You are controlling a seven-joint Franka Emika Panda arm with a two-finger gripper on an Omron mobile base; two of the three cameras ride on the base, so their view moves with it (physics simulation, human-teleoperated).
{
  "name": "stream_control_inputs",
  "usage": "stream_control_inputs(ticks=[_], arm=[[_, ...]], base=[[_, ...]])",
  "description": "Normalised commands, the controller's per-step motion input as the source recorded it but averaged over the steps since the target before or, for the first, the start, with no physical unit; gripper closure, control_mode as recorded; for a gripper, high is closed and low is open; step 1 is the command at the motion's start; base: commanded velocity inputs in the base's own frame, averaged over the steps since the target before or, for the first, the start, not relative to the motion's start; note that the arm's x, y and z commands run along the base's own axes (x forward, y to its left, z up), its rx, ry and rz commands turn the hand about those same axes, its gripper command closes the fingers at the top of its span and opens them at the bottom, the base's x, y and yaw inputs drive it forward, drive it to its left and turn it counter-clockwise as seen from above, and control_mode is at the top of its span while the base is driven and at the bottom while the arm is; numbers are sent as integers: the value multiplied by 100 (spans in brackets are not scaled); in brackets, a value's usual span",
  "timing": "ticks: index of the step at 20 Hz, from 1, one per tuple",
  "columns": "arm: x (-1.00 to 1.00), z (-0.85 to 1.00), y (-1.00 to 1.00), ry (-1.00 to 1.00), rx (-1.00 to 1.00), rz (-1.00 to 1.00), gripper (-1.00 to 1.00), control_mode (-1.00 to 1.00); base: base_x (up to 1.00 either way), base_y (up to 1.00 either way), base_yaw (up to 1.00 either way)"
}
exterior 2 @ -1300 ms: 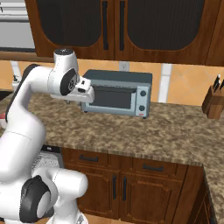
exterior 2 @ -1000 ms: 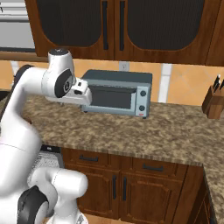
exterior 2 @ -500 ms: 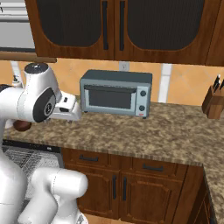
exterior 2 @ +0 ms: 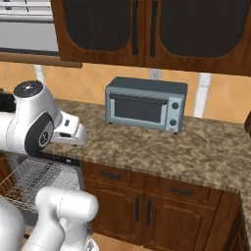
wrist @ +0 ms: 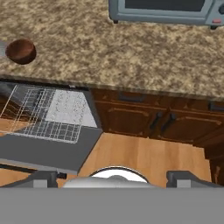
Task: Pick up the cup and bowl from the counter, place them in the dishwasher, and close the dishwasher door.
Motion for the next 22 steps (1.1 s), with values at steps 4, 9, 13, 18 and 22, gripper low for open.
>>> stream_control_inputs(ticks=[4, 9, 13, 18, 22], arm=[[0, 0, 0, 0, 0, 0, -100, 100], [0, 0, 0, 0, 0, 0, -100, 100], [0, 0, 0, 0, 0, 0, -100, 100], [0, 0, 0, 0, 0, 0, -100, 100], [0, 0, 0, 0, 0, 0, -100, 100]], base=[[-12, -27, 93], [-14, -24, 95], [-35, -51, 88], [-33, -69, 63], [26, -75, 25]])
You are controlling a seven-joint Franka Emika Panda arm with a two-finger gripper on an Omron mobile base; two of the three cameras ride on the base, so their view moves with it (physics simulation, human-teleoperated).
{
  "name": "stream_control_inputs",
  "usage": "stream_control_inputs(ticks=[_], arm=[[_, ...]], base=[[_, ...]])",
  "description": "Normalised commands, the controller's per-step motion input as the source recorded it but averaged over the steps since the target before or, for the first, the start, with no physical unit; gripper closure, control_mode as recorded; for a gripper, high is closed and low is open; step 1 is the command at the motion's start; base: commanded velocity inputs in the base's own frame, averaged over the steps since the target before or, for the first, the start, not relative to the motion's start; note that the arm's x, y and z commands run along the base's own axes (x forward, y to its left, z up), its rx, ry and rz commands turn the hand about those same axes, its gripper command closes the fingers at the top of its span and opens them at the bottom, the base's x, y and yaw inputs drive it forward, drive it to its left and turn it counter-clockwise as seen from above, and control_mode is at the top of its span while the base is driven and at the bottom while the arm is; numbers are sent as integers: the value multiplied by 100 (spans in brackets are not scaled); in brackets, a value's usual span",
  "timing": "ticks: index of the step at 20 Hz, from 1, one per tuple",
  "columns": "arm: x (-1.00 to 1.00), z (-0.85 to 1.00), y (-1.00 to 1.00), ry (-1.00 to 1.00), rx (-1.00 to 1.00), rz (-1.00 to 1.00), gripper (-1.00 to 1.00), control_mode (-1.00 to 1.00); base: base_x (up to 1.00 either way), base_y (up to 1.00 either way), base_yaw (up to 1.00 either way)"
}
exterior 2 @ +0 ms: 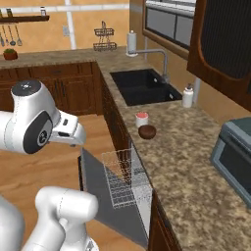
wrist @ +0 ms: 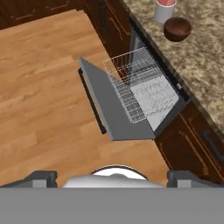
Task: Pick up the cup and bowl from the counter, place them in the dishwasher, and close the dishwasher door.
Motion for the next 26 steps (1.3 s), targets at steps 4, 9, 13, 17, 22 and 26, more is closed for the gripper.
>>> stream_control_inputs(ticks=[4, 9, 13, 17, 22, 26], arm=[[0, 0, 0, 0, 0, 0, -100, 100], [0, 0, 0, 0, 0, 0, -100, 100], [0, 0, 0, 0, 0, 0, -100, 100], [0, 0, 0, 0, 0, 0, -100, 100], [0, 0, 0, 0, 0, 0, -100, 100], [0, 0, 0, 0, 0, 0, -100, 100]], base=[[46, -61, 16], [59, -3, 3], [24, -2, 15], [-28, -27, 16], [-57, -12, 13], [-2, -12, 12]])
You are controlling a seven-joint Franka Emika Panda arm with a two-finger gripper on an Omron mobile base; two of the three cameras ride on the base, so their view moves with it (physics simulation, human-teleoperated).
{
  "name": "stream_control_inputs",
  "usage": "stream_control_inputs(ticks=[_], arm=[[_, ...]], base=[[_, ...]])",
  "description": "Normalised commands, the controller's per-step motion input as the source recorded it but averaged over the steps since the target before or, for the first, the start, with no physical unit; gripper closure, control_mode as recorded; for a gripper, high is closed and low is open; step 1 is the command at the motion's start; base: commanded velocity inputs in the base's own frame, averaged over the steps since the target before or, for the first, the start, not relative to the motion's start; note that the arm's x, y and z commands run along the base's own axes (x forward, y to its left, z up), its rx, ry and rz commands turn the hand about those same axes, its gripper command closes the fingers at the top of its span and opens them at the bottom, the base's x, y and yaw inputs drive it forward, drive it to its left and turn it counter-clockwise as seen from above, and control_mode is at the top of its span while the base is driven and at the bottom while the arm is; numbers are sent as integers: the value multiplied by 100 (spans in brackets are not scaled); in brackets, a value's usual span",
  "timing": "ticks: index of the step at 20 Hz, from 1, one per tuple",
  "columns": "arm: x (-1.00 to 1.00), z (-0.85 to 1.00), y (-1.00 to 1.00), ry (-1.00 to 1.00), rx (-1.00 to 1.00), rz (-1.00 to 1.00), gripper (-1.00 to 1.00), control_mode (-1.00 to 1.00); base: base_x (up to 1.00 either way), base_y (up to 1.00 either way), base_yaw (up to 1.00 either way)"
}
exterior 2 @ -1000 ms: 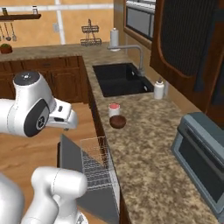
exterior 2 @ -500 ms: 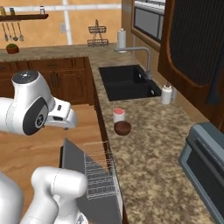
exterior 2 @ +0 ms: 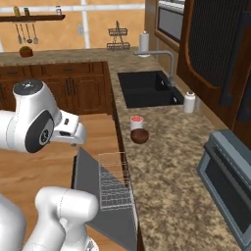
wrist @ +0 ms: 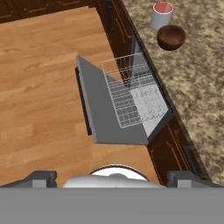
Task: Pick up the cup and bowl from the counter, place them in the dishwasher, and close the dishwasher door.
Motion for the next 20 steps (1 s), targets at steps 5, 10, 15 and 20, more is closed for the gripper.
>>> stream_control_inputs(ticks=[5, 10, 15, 20], arm=[[11, 0, 0, 1, 0, 2, -100, -100], [70, -2, -17, 5, 0, 2, -100, -100], [96, -23, -21, 5, -5, 0, -100, -100], [94, -10, -12, 0, -2, 0, -100, -100]], base=[[24, -6, 11], [0, 0, 0], [0, 0, 0], [0, 0, 0]])
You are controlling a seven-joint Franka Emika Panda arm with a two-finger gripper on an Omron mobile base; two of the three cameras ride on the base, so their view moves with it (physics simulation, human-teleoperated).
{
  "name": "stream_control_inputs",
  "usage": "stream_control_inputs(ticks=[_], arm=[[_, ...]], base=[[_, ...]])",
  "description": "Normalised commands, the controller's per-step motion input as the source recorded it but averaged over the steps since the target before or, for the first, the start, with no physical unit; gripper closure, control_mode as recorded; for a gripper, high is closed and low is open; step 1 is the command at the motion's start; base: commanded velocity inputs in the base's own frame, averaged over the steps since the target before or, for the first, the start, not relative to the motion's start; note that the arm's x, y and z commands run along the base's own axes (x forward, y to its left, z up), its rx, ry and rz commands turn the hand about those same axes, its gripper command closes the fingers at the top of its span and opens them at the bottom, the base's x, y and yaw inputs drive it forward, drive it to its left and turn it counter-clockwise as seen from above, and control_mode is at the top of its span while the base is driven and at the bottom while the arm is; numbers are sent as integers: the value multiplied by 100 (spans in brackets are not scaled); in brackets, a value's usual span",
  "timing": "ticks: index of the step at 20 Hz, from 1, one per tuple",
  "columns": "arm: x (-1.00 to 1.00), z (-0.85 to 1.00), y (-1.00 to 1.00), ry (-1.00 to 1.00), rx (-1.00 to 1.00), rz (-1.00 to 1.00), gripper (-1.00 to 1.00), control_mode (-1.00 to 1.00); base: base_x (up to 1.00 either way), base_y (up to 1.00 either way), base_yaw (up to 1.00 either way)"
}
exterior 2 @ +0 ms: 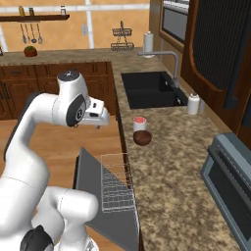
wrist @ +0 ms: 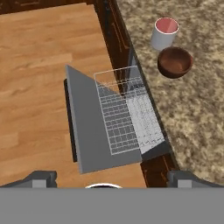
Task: Pick up the cup and bowl from the counter, place them in the dishwasher, and close the dishwasher door.
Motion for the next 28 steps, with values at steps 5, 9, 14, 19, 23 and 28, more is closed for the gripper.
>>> stream_control_inputs(ticks=[5, 9, 14, 19, 23, 28], arm=[[87, -12, -18, 0, 0, 0, -100, -100], [84, -19, -15, 0, -3, 0, -100, -100], [71, -27, -11, 0, -8, 0, -100, -100], [54, -34, -27, 0, -6, -2, -100, -100], [57, -36, -31, 4, -4, -2, -100, -100], [68, -20, -21, 1, -1, -2, -100, -100]], base=[[0, 0, 0], [0, 0, 0], [0, 0, 0], [0, 0, 0], [0, 0, 0], [0, 0, 0]])
